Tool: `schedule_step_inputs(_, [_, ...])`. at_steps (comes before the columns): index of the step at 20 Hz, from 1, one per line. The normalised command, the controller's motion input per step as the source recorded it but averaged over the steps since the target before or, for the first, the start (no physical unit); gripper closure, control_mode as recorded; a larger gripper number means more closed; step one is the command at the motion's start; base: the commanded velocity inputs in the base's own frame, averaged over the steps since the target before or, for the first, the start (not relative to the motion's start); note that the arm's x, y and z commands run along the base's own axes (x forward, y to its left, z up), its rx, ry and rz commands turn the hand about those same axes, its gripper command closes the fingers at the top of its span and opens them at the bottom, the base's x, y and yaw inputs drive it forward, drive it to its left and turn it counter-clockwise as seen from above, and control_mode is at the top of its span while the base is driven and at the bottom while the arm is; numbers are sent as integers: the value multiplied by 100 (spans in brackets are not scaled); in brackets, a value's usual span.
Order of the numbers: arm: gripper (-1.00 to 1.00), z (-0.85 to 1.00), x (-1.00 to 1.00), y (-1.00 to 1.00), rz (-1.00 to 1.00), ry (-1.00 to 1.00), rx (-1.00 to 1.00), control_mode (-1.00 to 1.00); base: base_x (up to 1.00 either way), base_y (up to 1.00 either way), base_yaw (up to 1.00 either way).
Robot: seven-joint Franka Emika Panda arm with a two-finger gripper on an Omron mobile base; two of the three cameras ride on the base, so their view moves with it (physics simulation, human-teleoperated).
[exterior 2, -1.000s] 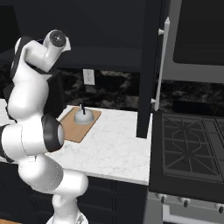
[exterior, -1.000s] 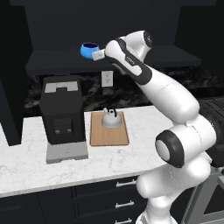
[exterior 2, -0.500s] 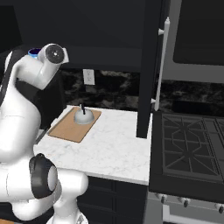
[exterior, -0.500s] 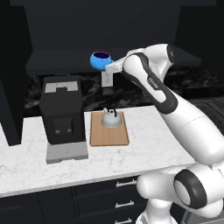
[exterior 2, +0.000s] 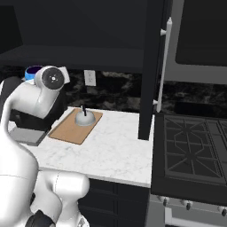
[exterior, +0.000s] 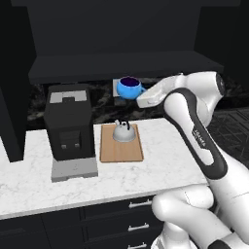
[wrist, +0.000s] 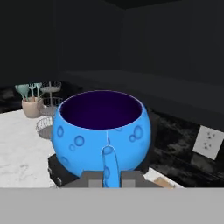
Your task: Pick the kettle from the counter and place it on the tray. Then pick the mug from the cabinet and place it on the tray. Then close the cabinet doors.
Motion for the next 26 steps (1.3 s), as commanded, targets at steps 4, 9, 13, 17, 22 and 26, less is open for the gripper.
schedule_step_inputs(4, [100, -70, -44, -22, 0, 14, -10, -100, 0, 0, 0])
schedule_step_inputs(9, [100, -89, -16, -23, 2, 13, -9, -100, 0, 0, 0])
schedule_step_inputs(13, [100, -87, 17, -18, 0, 21, -7, -100, 0, 0, 0])
schedule_step_inputs(17, [100, -71, 43, -10, 0, 4, -1, -100, 0, 0, 0])
schedule_step_inputs(22, [100, -62, 62, -1, 0, 3, 0, -100, 0, 0, 0])
schedule_step_inputs(26, [100, -60, 73, 0, 4, 15, -1, -100, 0, 0, 0])
